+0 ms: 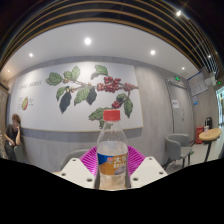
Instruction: Pour water
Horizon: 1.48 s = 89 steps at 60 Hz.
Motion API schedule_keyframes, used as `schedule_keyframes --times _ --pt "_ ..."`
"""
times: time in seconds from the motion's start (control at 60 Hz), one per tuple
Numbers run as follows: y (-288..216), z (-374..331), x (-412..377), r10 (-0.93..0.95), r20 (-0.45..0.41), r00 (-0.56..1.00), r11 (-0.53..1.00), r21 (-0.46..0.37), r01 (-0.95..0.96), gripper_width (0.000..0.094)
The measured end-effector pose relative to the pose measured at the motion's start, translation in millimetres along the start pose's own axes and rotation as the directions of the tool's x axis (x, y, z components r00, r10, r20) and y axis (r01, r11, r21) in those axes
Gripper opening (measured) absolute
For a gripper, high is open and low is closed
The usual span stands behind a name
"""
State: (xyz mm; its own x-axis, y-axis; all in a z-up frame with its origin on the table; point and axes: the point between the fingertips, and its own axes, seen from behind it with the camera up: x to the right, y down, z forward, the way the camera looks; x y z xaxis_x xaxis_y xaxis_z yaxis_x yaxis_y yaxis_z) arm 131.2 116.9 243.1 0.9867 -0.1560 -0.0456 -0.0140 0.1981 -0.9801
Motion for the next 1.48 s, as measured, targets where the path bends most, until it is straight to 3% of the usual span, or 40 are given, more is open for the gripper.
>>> schedule_keyframes --times 0.133,0.167,0.183,0.3,0.517,0.65,0.717,0.883,1.083,1.233,1.483 --pt "79 10 27 -0.033 0.0 0.999 0.99 -0.137 0.032 0.0343" --pt "67 1 21 -0.02 0.001 1.0 0.986 -0.165 0.02 0.0344" --pt "88 10 23 -0.01 0.009 1.0 0.987 -0.16 0.011 0.0344" --pt "101 10 17 0.003 0.036 0.999 0.978 -0.207 0.004 0.0345" --pt "99 9 5 -0.059 0.052 0.997 0.973 -0.219 0.069 0.0377" --pt "100 7 5 -0.067 0.059 0.996 0.966 -0.248 0.079 0.0574" --pt "104 1 4 -0.084 0.069 0.994 0.952 -0.291 0.1 0.0868" --pt "82 -46 -3 -0.078 0.097 0.992 0.951 -0.293 0.104 0.0851" --pt "64 -184 -48 0.007 0.196 0.981 0.946 -0.318 0.057 0.0851" --pt "71 -277 -89 0.122 0.27 0.955 0.921 -0.389 -0.007 0.0859" --pt "57 -314 -89 0.155 0.268 0.951 0.928 -0.37 -0.047 0.0846"
